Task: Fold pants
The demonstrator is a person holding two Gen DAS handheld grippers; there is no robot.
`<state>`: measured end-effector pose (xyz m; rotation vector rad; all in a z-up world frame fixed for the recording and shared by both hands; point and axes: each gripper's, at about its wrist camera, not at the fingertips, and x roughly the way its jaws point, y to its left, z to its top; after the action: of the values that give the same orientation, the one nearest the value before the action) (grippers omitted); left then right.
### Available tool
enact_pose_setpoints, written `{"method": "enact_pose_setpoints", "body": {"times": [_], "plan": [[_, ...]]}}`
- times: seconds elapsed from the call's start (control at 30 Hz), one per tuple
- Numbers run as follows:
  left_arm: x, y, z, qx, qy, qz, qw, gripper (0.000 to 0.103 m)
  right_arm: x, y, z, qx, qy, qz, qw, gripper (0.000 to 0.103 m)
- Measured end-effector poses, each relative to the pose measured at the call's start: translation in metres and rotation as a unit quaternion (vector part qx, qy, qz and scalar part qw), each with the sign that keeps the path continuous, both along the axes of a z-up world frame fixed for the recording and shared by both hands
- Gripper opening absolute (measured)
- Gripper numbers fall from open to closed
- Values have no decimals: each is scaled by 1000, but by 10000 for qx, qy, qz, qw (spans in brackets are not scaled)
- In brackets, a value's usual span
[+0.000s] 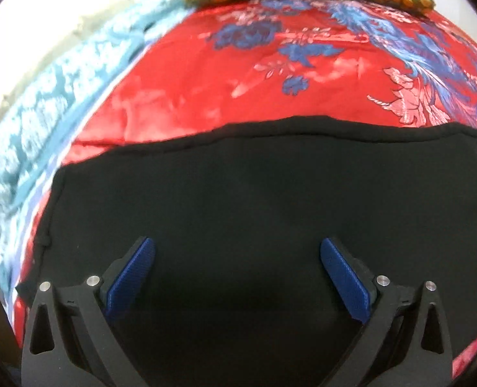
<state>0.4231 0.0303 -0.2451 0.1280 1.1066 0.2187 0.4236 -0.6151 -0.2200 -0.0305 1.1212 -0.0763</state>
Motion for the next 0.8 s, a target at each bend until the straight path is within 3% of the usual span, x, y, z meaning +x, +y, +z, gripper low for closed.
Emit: {"method": "enact_pose_setpoints", "body": {"times": [0.03, 0.17, 0.23, 0.4, 0.47, 0.57, 0.6, 0.63, 0.67, 0.7, 0.8], "plan": [[-2, 5, 3, -71, 60, 52, 9999, 103, -5, -26, 2, 131, -39, -312, 9994, 91], [-13, 24, 11, 156, 126, 276, 9994, 102, -18, -89, 12, -170, 99, -1161, 9930, 91], [-25, 34, 19, -18, 89, 369, 9993, 102, -27, -115, 27, 28, -128, -1438, 9895, 90], [-62, 33, 24, -352, 211, 306, 9987, 102, 0, -113, 43, 1231, -348, -982, 9869, 90], [-84, 27, 27, -393, 255, 259, 9986, 102, 16, -100, 39, 1265, -318, -810, 9882, 90], [-103, 24, 32, -467, 317, 242, 9981, 102, 42, -85, 14, 1022, 78, -682, 9924, 89], [-110, 22, 33, -465, 359, 225, 9980, 102, 46, -84, 7, 1047, 208, -676, 9920, 76], [-115, 22, 32, -434, 408, 201, 9980, 102, 44, -82, 6, 994, 217, -676, 9925, 44], [-119, 21, 31, -380, 442, 172, 9981, 102, 39, -79, 11, 950, 119, -653, 9933, 22], [-122, 21, 30, -322, 468, 140, 9983, 102, 33, -79, 21, 1019, -40, -647, 9927, 7], [-129, 18, 28, -260, 544, 116, 9981, 102, 3, -63, 57, 1086, -503, -257, 9925, 6]]}}
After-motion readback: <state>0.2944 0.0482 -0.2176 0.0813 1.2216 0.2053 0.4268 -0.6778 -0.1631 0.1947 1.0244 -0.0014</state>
